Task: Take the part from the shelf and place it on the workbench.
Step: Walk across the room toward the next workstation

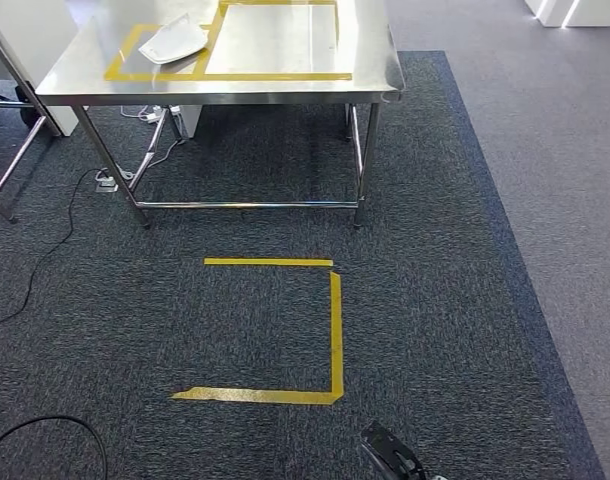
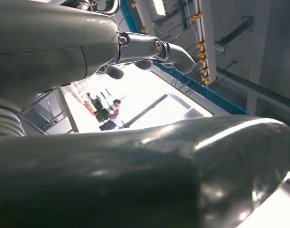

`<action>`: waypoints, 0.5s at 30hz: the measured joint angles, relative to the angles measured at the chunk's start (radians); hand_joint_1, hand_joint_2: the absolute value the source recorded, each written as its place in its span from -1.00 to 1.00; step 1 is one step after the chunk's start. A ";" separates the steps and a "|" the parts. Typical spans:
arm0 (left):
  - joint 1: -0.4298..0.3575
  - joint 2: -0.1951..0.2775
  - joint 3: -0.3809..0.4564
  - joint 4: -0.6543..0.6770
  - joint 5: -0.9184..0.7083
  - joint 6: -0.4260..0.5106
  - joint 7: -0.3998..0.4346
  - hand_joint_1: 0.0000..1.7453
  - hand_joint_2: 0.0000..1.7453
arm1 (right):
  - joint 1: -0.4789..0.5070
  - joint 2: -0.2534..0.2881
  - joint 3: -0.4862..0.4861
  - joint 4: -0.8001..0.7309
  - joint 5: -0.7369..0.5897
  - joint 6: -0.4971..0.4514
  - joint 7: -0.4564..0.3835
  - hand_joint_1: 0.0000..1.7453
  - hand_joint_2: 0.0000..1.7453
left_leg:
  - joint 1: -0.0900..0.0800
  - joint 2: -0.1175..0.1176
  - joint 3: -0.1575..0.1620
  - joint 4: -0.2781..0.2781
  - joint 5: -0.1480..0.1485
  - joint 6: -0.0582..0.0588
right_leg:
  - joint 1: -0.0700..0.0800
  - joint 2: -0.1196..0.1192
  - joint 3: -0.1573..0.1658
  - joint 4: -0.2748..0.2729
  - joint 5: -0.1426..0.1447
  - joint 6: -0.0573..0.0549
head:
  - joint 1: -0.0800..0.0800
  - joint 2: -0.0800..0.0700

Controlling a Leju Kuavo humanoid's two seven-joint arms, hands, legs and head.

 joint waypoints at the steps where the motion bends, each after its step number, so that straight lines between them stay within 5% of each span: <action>1: -0.001 0.000 0.000 -0.001 0.000 0.000 0.001 -1.00 -1.00 | -0.001 0.000 0.000 0.000 0.002 0.000 0.002 -1.00 -1.00 | 0.000 0.000 0.000 0.000 0.000 0.000 | 0.000 0.000 0.000 0.000 0.000 0.000 | 0.000 0.000; 8: -0.004 0.000 0.000 -0.004 0.000 -0.001 0.011 -1.00 -1.00 | -0.002 0.001 0.001 0.000 0.015 -0.004 0.013 -1.00 -1.00 | -0.001 0.000 -0.002 0.004 -0.001 0.003 | -0.003 -0.001 0.003 -0.001 0.002 0.004 | 0.000 0.000; 12: -0.003 0.004 0.000 -0.010 0.000 0.000 0.009 -1.00 -1.00 | -0.003 0.003 0.002 0.000 0.026 -0.005 0.016 -1.00 -1.00 | -0.006 -0.003 0.006 -0.016 0.006 0.035 | -0.009 -0.008 0.023 -0.021 0.009 0.023 | -0.003 0.000; 15: -0.004 0.004 0.000 -0.014 -0.001 0.000 0.009 -1.00 -1.00 | -0.004 0.002 0.003 0.000 0.028 -0.006 0.018 -1.00 -1.00 | 0.002 -0.011 0.030 -0.067 0.031 0.050 | -0.005 -0.007 -0.010 0.054 -0.053 0.024 | 0.005 0.000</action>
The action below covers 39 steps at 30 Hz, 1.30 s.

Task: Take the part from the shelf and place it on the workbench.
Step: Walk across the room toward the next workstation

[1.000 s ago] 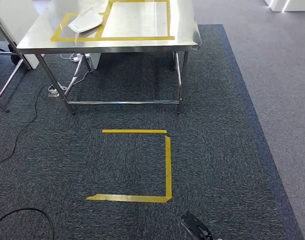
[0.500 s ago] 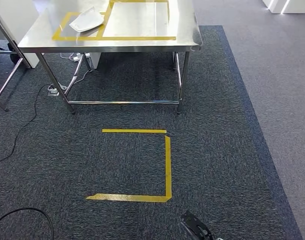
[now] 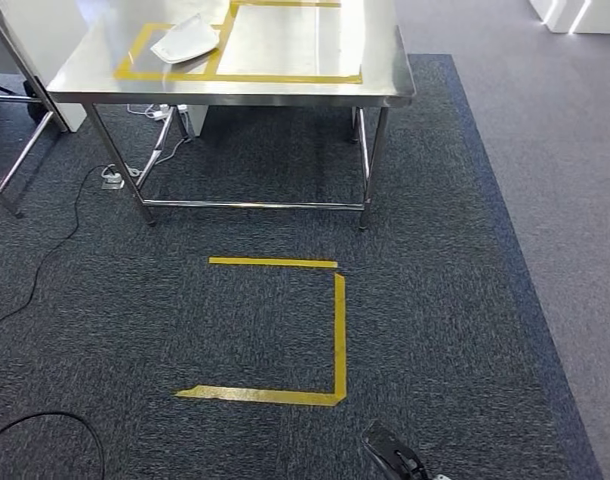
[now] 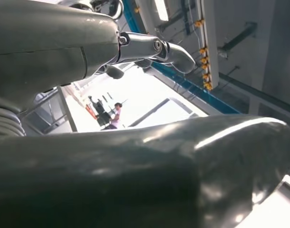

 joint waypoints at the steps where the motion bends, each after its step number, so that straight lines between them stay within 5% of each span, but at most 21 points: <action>1: 0.000 -0.001 0.000 0.000 0.000 0.000 0.000 -1.00 -1.00 | -0.001 0.000 0.000 0.000 0.000 0.000 0.001 -1.00 -1.00 | 0.000 -0.004 -0.002 -0.003 0.003 0.001 | 0.001 0.001 -0.029 0.062 -0.037 0.001 | 0.002 0.000; 3: 0.002 -0.004 -0.001 0.000 0.000 0.000 0.001 -1.00 -1.00 | 0.000 0.000 0.001 0.000 0.000 0.000 0.002 -1.00 -1.00 | 0.001 -0.016 -0.014 0.000 0.007 -0.003 | 0.000 0.001 -0.074 0.159 -0.078 0.006 | 0.002 0.000; 4: 0.003 -0.005 -0.001 0.000 0.000 0.000 0.001 -1.00 -1.00 | 0.001 0.000 0.001 0.000 0.000 0.000 0.002 -1.00 -1.00 | 0.003 -0.023 -0.021 0.003 0.009 -0.008 | -0.002 0.001 -0.072 0.161 -0.071 0.009 | 0.002 0.000; 7: 0.004 -0.006 -0.001 0.000 0.000 0.000 0.001 -1.00 -1.00 | 0.002 -0.001 0.001 0.001 -0.001 -0.001 0.003 -1.00 -1.00 | 0.010 -0.049 -0.049 0.027 0.017 -0.028 | -0.007 0.026 0.014 -0.001 0.004 0.014 | 0.003 0.000; 10: 0.002 -0.005 -0.002 -0.002 0.000 -0.001 0.001 -1.00 -1.00 | 0.000 0.000 0.001 0.000 -0.001 -0.001 0.004 -1.00 -1.00 | 0.009 -0.068 -0.063 0.046 0.014 -0.053 | 0.000 0.045 0.034 -0.050 0.021 -0.016 | -0.002 0.000; 13: 0.007 -0.003 -0.002 -0.003 0.000 -0.001 0.003 -1.00 -1.00 | 0.000 0.000 0.001 -0.001 -0.002 -0.001 0.004 -1.00 -1.00 | 0.012 -0.069 -0.069 0.054 0.008 -0.066 | 0.001 0.016 0.032 -0.045 0.033 -0.049 | -0.011 0.000; 15: 0.010 -0.002 -0.002 -0.003 0.001 -0.001 0.003 -1.00 -1.00 | 0.002 0.000 0.001 -0.001 -0.003 -0.001 0.004 -1.00 -1.00 | 0.010 -0.038 -0.103 0.146 -0.061 -0.063 | 0.004 -0.006 0.030 -0.046 0.045 -0.061 | -0.016 0.000; 17: 0.009 -0.002 -0.002 -0.003 0.001 -0.001 0.003 -1.00 -1.00 | 0.006 0.000 0.001 0.000 -0.003 -0.001 0.005 -1.00 -1.00 | 0.006 -0.013 -0.152 0.299 -0.152 -0.059 | 0.011 -0.026 0.025 -0.045 0.051 -0.065 | -0.017 0.000; 19: 0.010 -0.002 -0.002 -0.003 0.001 -0.001 0.003 -1.00 -1.00 | 0.006 0.000 0.001 0.000 -0.003 -0.001 0.005 -1.00 -1.00 | 0.002 -0.008 -0.156 0.370 -0.184 -0.052 | 0.018 -0.049 0.021 -0.044 0.053 -0.065 | -0.017 0.000; 21: 0.010 -0.001 -0.002 -0.003 0.001 -0.001 0.003 -1.00 -1.00 | 0.005 0.000 0.001 0.000 -0.003 0.000 0.005 -1.00 -1.00 | -0.006 0.003 -0.090 0.287 -0.154 -0.038 | 0.021 -0.069 0.022 -0.044 0.051 -0.063 | -0.017 0.000; 23: 0.008 -0.001 -0.002 -0.003 0.001 -0.001 0.003 -1.00 -1.00 | 0.003 0.000 0.001 -0.001 -0.003 0.000 0.004 -1.00 -1.00 | -0.020 0.039 -0.012 0.159 -0.121 -0.021 | 0.025 -0.086 0.025 -0.044 0.046 -0.055 | -0.016 0.000; 25: 0.009 0.000 -0.002 -0.003 0.001 0.000 0.003 -1.00 -1.00 | 0.002 0.000 0.001 -0.001 -0.003 -0.001 0.004 -1.00 -1.00 | -0.031 0.055 0.015 0.109 -0.114 -0.011 | 0.028 -0.100 0.029 -0.045 0.041 -0.042 | -0.016 0.000; 27: 0.014 0.001 -0.001 -0.003 0.001 -0.001 0.004 -1.00 -1.00 | 0.001 0.000 0.000 0.000 -0.004 -0.001 0.002 -1.00 -1.00 | -0.032 0.036 0.013 0.106 -0.112 -0.003 | 0.027 -0.112 0.034 -0.049 0.037 -0.029 | -0.015 0.000; 29: 0.016 0.002 -0.001 -0.003 0.007 -0.015 0.024 -1.00 -1.00 | 0.001 0.000 0.000 0.000 -0.005 -0.001 0.001 -1.00 -1.00 | -0.028 0.019 0.014 0.097 -0.107 0.007 | 0.023 -0.080 0.023 -0.025 0.013 -0.018 | -0.013 0.000; 31: 0.020 0.002 -0.002 0.001 0.021 -0.051 0.074 -1.00 -1.00 | 0.004 0.000 0.000 0.000 -0.008 -0.004 0.000 -1.00 -1.00 | -0.026 0.002 0.013 0.093 -0.104 0.016 | 0.022 -0.025 -0.027 0.079 -0.046 -0.014 | -0.009 0.000; 33: 0.035 0.002 -0.002 0.020 0.031 -0.096 0.142 -1.00 -1.00 | 0.012 0.000 -0.002 0.000 -0.016 -0.012 0.001 -1.00 -1.00 | -0.030 -0.018 0.010 0.093 -0.103 0.019 | 0.023 -0.004 -0.091 0.205 -0.093 -0.015 | -0.008 0.000; 34: 0.046 0.002 -0.002 0.038 0.039 -0.124 0.179 -1.00 -1.00 | 0.017 0.000 -0.003 -0.001 -0.021 -0.018 0.002 -1.00 -1.00 | -0.032 -0.028 0.009 0.093 -0.103 0.020 | 0.024 -0.001 -0.108 0.229 -0.090 -0.017 | -0.008 0.000; 35: 0.057 0.001 -0.001 0.063 0.055 -0.157 0.217 -1.00 -1.00 | 0.022 0.000 -0.005 -0.001 -0.026 -0.025 0.003 -1.00 -1.00 | -0.033 -0.039 0.009 0.093 -0.102 0.021 | 0.025 0.001 -0.106 0.214 -0.068 -0.021 | -0.008 0.000; 37: 0.080 -0.001 0.000 0.127 0.125 -0.240 0.282 -1.00 -1.00 | 0.026 0.000 -0.008 -0.003 -0.036 -0.037 0.006 -1.00 -1.00 | -0.035 -0.059 0.009 0.093 -0.101 0.020 | 0.027 0.024 -0.055 0.089 0.009 -0.034 | -0.008 0.000; 39: 0.099 -0.007 0.003 0.216 0.230 -0.321 0.320 -1.00 -1.00 | 0.028 -0.002 -0.008 -0.005 -0.044 -0.046 0.008 -1.00 -1.00 | -0.037 -0.075 0.006 0.095 -0.098 0.015 | 0.028 0.059 -0.001 -0.025 0.051 -0.046 | -0.008 0.000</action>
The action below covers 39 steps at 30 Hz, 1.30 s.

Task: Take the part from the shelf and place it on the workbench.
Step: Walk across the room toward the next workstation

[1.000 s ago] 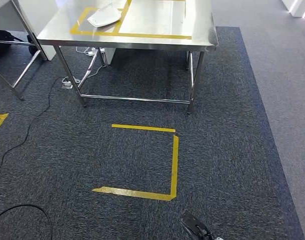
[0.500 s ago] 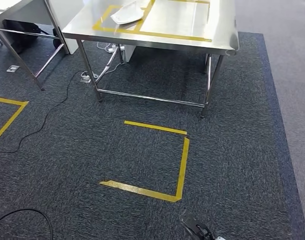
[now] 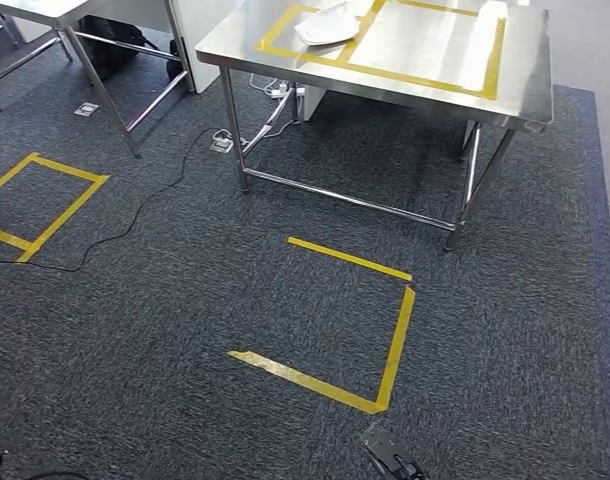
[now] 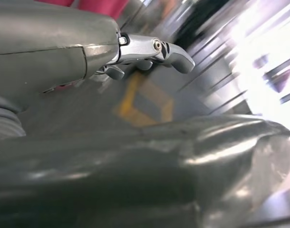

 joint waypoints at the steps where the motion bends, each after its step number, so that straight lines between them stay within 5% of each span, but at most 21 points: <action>1: 0.009 -0.004 0.002 0.052 0.057 -0.034 0.009 -1.00 -1.00 | 0.000 -0.001 0.000 0.000 -0.004 -0.003 0.000 -1.00 -1.00 | 0.001 -0.007 -0.002 -0.001 0.003 -0.005 | 0.001 0.010 0.012 -0.023 0.004 -0.004 | 0.000 0.000; 3: 0.025 -0.012 0.003 0.164 0.157 -0.084 0.019 -1.00 -1.00 | -0.001 -0.001 0.000 0.000 -0.012 -0.006 -0.001 -1.00 -1.00 | 0.004 -0.022 -0.006 -0.004 0.010 -0.017 | 0.002 -0.001 0.021 -0.033 0.008 -0.008 | 0.000 0.000; 5: 0.034 -0.020 -0.001 0.276 0.222 -0.105 0.019 -1.00 -1.00 | -0.005 0.001 0.000 0.001 -0.020 -0.005 -0.004 -1.00 -1.00 | 0.003 -0.008 -0.015 0.012 -0.002 -0.028 | -0.003 -0.020 0.027 -0.047 0.019 -0.016 | -0.003 0.000; 8: 0.027 -0.029 -0.019 0.428 0.258 -0.111 0.020 -1.00 -1.00 | -0.009 0.003 0.001 0.007 -0.027 -0.003 -0.008 -1.00 -1.00 | 0.008 0.052 -0.083 0.165 -0.089 -0.046 | -0.006 -0.059 0.034 -0.057 0.024 -0.024 | -0.011 0.000; 10: 0.024 -0.034 -0.038 0.509 0.263 -0.112 0.032 -1.00 -1.00 | -0.010 0.003 0.003 0.012 -0.031 -0.002 -0.008 -1.00 -1.00 | 0.017 0.065 -0.120 0.255 -0.119 -0.057 | -0.006 -0.085 0.034 -0.056 0.021 -0.022 | -0.010 0.000; 11: 0.023 -0.035 -0.050 0.545 0.263 -0.110 0.042 -1.00 -1.00 | -0.011 0.003 0.004 0.015 -0.032 -0.001 -0.008 -1.00 -1.00 | 0.021 0.068 -0.114 0.249 -0.107 -0.062 | -0.007 -0.097 0.034 -0.055 0.019 -0.019 | -0.010 0.000; 14: 0.018 -0.036 -0.094 0.648 0.276 -0.097 0.071 -1.00 -1.00 | -0.019 0.005 0.007 0.020 -0.035 -0.002 -0.008 -1.00 -1.00 | 0.025 0.106 -0.014 0.072 -0.033 -0.066 | -0.009 -0.127 0.037 -0.045 0.006 -0.002 | -0.012 0.000; 16: 0.016 -0.037 -0.123 0.703 0.298 -0.088 0.077 -1.00 -1.00 | -0.025 0.006 0.008 0.024 -0.037 -0.003 -0.008 -1.00 -1.00 | 0.019 0.124 0.021 0.005 -0.024 -0.052 | -0.005 -0.142 0.038 -0.041 -0.003 0.012 | -0.011 0.000; 18: 0.019 -0.038 -0.147 0.745 0.319 -0.082 0.077 -1.00 -1.00 | -0.031 0.006 0.008 0.026 -0.039 -0.003 -0.008 -1.00 -1.00 | 0.014 0.109 0.020 0.004 -0.027 -0.032 | -0.005 -0.155 0.046 -0.044 -0.008 0.023 | -0.010 0.000; 21: 0.021 -0.038 -0.180 0.786 0.361 -0.073 0.087 -1.00 -1.00 | -0.035 0.008 0.011 0.028 -0.043 -0.005 -0.008 -1.00 -1.00 | 0.014 0.085 0.022 -0.002 -0.024 -0.009 | -0.013 -0.120 0.029 0.002 -0.048 0.036 | -0.008 0.000; 24: 0.021 -0.040 -0.218 0.809 0.406 -0.061 0.093 -1.00 -1.00 | -0.033 0.008 0.013 0.033 -0.046 -0.008 -0.007 -1.00 -1.00 | 0.010 0.060 0.019 -0.003 -0.023 0.003 | -0.012 -0.066 -0.073 0.200 -0.137 0.033 | -0.003 0.000; 26: 0.024 -0.043 -0.243 0.822 0.425 -0.057 0.094 -1.00 -1.00 | -0.031 0.008 0.014 0.036 -0.047 -0.008 -0.006 -1.00 -1.00 | 0.006 0.039 0.020 -0.002 -0.024 0.004 | -0.010 -0.059 -0.111 0.254 -0.134 0.027 | -0.002 0.000; 30: 0.020 -0.046 -0.288 0.838 0.437 -0.056 0.094 -1.00 -1.00 | -0.034 0.009 0.016 0.039 -0.047 -0.006 -0.006 -1.00 -1.00 | 0.001 -0.004 0.022 0.001 -0.023 0.000 | -0.006 -0.015 -0.019 0.027 -0.002 0.007 | -0.003 0.000; 32: 0.018 -0.047 -0.305 0.843 0.440 -0.056 0.094 -1.00 -1.00 | -0.039 0.009 0.017 0.041 -0.047 -0.006 -0.006 -1.00 -1.00 | 0.001 -0.021 0.017 0.002 -0.020 -0.009 | -0.004 0.001 0.005 -0.022 0.008 0.003 | -0.003 0.000; 35: 0.020 -0.047 -0.318 0.849 0.441 -0.055 0.094 -1.00 -1.00 | -0.043 0.009 0.019 0.041 -0.046 -0.006 -0.006 -1.00 -1.00 | 0.006 -0.038 0.014 -0.002 -0.012 -0.023 | 0.000 -0.013 0.012 -0.026 0.012 -0.003 | -0.003 0.000; 39: 0.021 -0.046 -0.320 0.851 0.441 -0.055 0.094 -1.00 -1.00 | -0.044 0.010 0.019 0.041 -0.046 -0.006 -0.006 -1.00 -1.00 | 0.005 -0.040 0.013 -0.003 -0.011 -0.026 | -0.002 -0.017 0.013 -0.029 0.015 -0.005 | -0.003 0.000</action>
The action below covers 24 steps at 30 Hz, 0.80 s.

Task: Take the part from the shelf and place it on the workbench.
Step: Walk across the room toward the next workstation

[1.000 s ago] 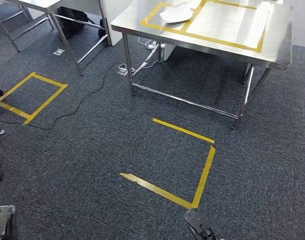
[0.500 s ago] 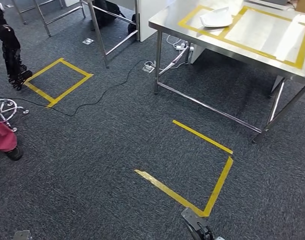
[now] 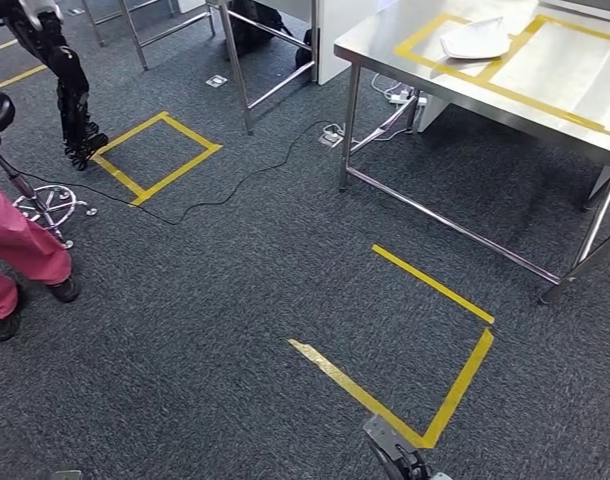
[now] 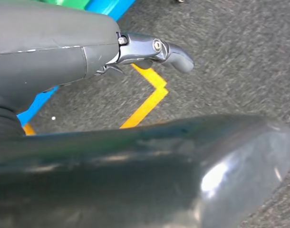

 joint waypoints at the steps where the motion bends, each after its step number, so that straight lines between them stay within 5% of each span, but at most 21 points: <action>1: 0.000 0.001 -0.001 0.001 0.000 0.000 0.000 -1.00 -1.00 | 0.000 0.001 0.000 0.000 0.000 0.000 0.000 -1.00 -1.00 | 0.000 0.003 0.000 0.002 -0.002 0.000 | -0.002 -0.003 0.001 -0.003 0.002 -0.001 | 0.000 0.000; 5: -0.015 0.006 -0.036 0.012 0.035 0.005 -0.001 -1.00 -1.00 | -0.003 0.003 0.004 0.006 0.002 0.000 0.019 -1.00 -1.00 | 0.006 0.105 -0.082 0.203 -0.096 -0.023 | -0.003 -0.077 0.011 -0.013 0.003 -0.013 | -0.005 0.000; 6: -0.017 0.008 -0.046 0.014 0.042 0.006 -0.001 -1.00 -1.00 | -0.004 0.004 0.005 0.008 0.002 0.000 0.028 -1.00 -1.00 | 0.010 0.117 -0.072 0.194 -0.083 -0.026 | -0.003 -0.096 0.015 -0.012 0.000 -0.010 | -0.005 0.000; 7: -0.018 0.009 -0.049 0.015 0.043 0.006 -0.001 -1.00 -1.00 | -0.006 0.005 0.006 0.008 0.003 -0.001 0.033 -1.00 -1.00 | 0.009 0.136 -0.034 0.123 -0.052 -0.025 | -0.002 -0.107 0.018 -0.012 -0.004 -0.006 | -0.005 0.000; 10: -0.024 0.012 -0.056 0.016 0.045 0.007 -0.001 -1.00 -1.00 | -0.013 0.006 0.006 0.008 0.003 -0.002 0.038 -1.00 -1.00 | -0.001 0.176 0.021 0.008 -0.024 -0.008 | 0.006 -0.130 0.024 -0.010 -0.013 0.010 | -0.003 0.000; 12: -0.023 0.013 -0.059 0.018 0.045 0.007 -0.002 -1.00 -1.00 | -0.019 0.006 0.006 0.007 0.003 -0.002 0.039 -1.00 -1.00 | -0.004 0.161 0.019 0.004 -0.023 0.006 | 0.006 -0.142 0.027 -0.012 -0.017 0.020 | -0.001 0.000; 14: -0.023 0.014 -0.061 0.020 0.045 0.008 -0.002 -1.00 -1.00 | -0.021 0.007 0.008 0.006 0.003 -0.002 0.039 -1.00 -1.00 | -0.002 0.144 0.019 -0.001 -0.019 0.019 | 0.001 -0.113 0.016 0.012 -0.039 0.030 | 0.000 0.000; 17: -0.030 0.015 -0.063 0.020 0.046 0.008 -0.002 -1.00 -1.00 | -0.018 0.007 0.009 0.005 0.003 -0.002 0.040 -1.00 -1.00 | -0.002 0.116 0.017 -0.004 -0.015 0.033 | -0.002 -0.049 -0.074 0.194 -0.128 0.034 | 0.003 0.000; 19: -0.029 0.015 -0.067 0.021 0.052 0.007 -0.002 -1.00 -1.00 | -0.015 0.007 0.009 0.005 0.003 -0.002 0.043 -1.00 -1.00 | -0.005 0.096 0.017 -0.003 -0.015 0.035 | -0.002 -0.042 -0.130 0.289 -0.147 0.033 | 0.003 0.000; 21: -0.029 0.015 -0.072 0.022 0.063 0.004 -0.003 -1.00 -1.00 | -0.014 0.007 0.010 0.005 0.005 -0.002 0.046 -1.00 -1.00 | -0.006 0.075 0.019 -0.002 -0.015 0.035 | -0.002 -0.038 -0.116 0.234 -0.091 0.028 | 0.003 0.000; 24: -0.031 0.014 -0.081 0.023 0.085 0.000 -0.011 -1.00 -1.00 | -0.015 0.007 0.009 0.004 0.011 -0.001 0.052 -1.00 -1.00 | -0.007 0.046 0.016 0.003 -0.015 0.028 | -0.004 0.012 -0.030 0.042 -0.002 0.017 | 0.003 0.000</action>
